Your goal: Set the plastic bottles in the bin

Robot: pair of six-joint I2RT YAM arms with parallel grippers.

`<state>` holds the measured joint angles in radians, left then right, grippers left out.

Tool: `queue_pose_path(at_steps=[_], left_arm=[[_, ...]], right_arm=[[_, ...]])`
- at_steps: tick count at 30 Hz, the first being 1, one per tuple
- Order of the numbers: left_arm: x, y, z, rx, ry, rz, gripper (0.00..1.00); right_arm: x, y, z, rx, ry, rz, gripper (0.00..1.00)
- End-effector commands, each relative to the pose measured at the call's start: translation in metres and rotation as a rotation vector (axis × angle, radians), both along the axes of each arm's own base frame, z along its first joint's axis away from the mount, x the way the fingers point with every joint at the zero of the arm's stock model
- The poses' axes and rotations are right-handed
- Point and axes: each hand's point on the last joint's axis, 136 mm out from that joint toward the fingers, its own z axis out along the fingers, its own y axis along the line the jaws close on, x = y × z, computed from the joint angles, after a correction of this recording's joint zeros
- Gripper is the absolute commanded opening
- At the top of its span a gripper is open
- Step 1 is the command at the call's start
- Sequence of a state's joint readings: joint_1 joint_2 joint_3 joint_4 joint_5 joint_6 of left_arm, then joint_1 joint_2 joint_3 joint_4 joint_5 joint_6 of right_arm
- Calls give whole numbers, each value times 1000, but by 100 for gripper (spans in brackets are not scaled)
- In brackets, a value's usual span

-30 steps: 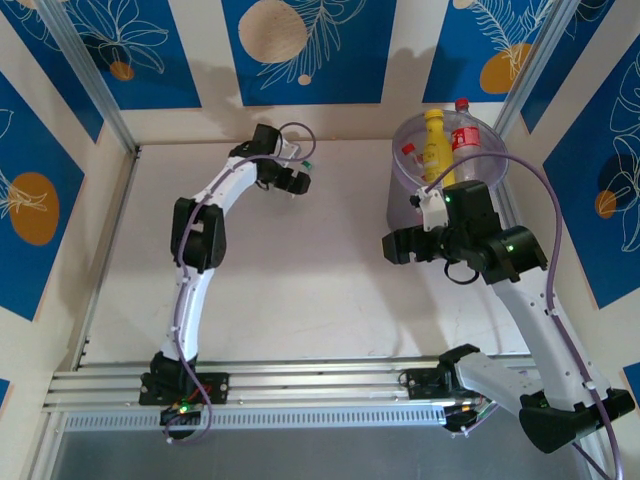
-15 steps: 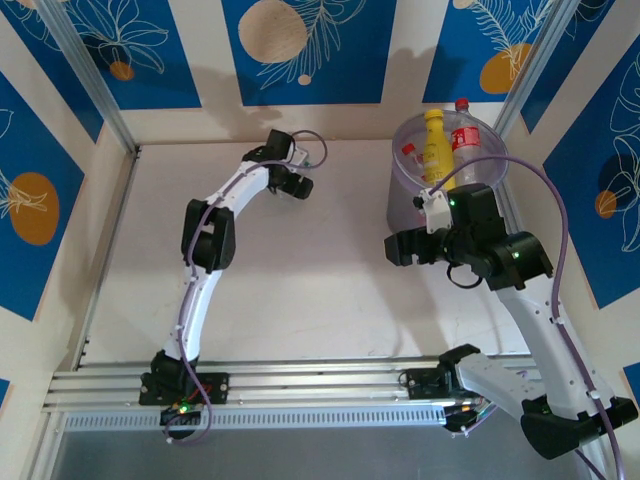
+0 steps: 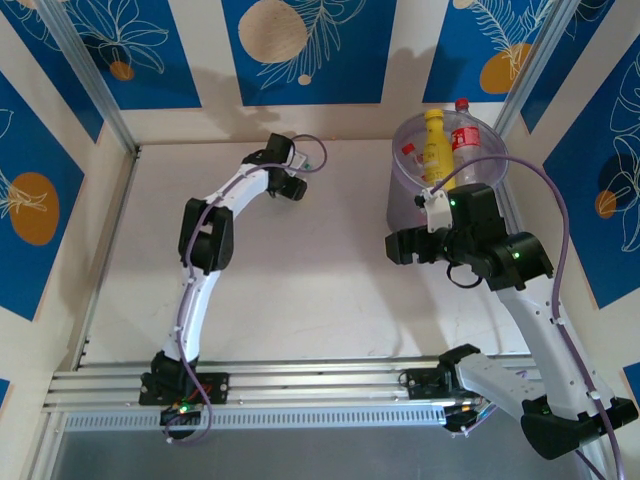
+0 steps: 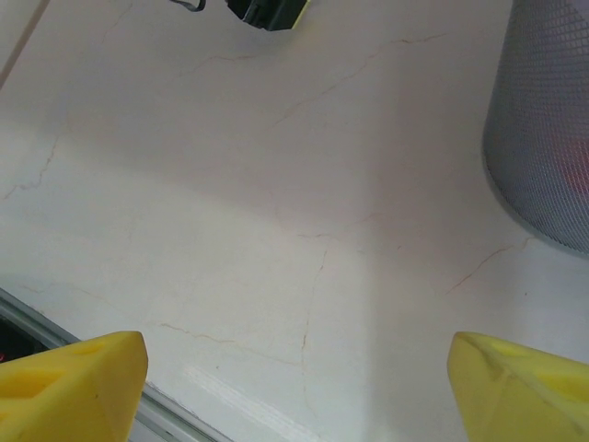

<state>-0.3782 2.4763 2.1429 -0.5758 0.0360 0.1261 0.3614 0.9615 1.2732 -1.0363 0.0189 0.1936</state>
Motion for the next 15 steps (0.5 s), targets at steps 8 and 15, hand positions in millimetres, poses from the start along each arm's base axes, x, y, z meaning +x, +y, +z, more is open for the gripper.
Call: queue_pose_path(at_steps=[8, 15], left_arm=[[-44, -17, 137, -392, -246, -3, 34], [-118, -28, 165, -734, -215, -36, 17]], right_arm=[[32, 38, 14, 148, -5, -86, 83], [61, 79, 15, 282, -14, -55, 81]])
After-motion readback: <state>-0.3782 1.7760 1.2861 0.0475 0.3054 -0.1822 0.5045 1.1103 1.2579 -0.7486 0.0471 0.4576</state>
